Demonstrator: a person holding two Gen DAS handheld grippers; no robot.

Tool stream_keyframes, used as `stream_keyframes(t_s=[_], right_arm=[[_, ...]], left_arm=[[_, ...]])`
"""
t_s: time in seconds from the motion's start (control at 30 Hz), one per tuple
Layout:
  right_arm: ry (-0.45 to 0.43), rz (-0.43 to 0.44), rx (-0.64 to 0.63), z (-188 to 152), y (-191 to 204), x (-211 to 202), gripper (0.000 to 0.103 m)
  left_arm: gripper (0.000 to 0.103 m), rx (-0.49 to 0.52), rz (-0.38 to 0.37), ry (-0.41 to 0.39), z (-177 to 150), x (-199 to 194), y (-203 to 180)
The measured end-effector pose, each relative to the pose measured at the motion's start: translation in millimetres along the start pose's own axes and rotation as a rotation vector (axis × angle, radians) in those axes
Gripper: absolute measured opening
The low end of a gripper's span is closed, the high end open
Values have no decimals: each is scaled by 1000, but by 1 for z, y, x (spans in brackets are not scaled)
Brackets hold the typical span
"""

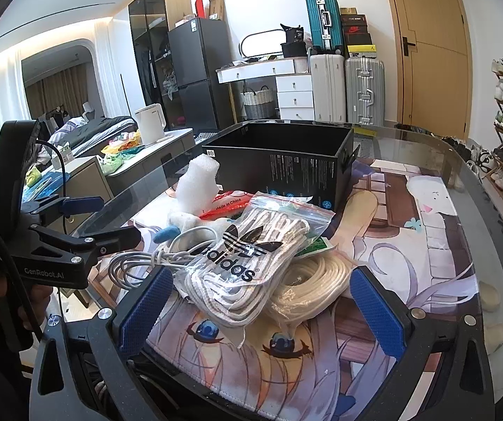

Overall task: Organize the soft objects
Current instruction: 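Grasp the coiled white cable with the left tool while the right tool grasps the adidas lace bag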

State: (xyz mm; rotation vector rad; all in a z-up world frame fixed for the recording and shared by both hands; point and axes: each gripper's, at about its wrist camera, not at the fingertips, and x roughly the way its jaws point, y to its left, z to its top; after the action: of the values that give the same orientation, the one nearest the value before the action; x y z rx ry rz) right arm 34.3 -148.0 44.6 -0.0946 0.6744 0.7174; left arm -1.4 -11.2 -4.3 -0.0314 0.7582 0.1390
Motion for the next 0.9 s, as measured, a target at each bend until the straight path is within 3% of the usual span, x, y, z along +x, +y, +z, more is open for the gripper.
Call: stream_keyframes(t_s=[0.4, 0.9], right_arm=[[25, 5, 10, 0, -1, 6, 102], [56, 19, 49, 6, -5, 22, 102]], left_arm=[[103, 21, -97, -5, 1, -3, -2], [103, 92, -128, 39, -4, 8, -9]])
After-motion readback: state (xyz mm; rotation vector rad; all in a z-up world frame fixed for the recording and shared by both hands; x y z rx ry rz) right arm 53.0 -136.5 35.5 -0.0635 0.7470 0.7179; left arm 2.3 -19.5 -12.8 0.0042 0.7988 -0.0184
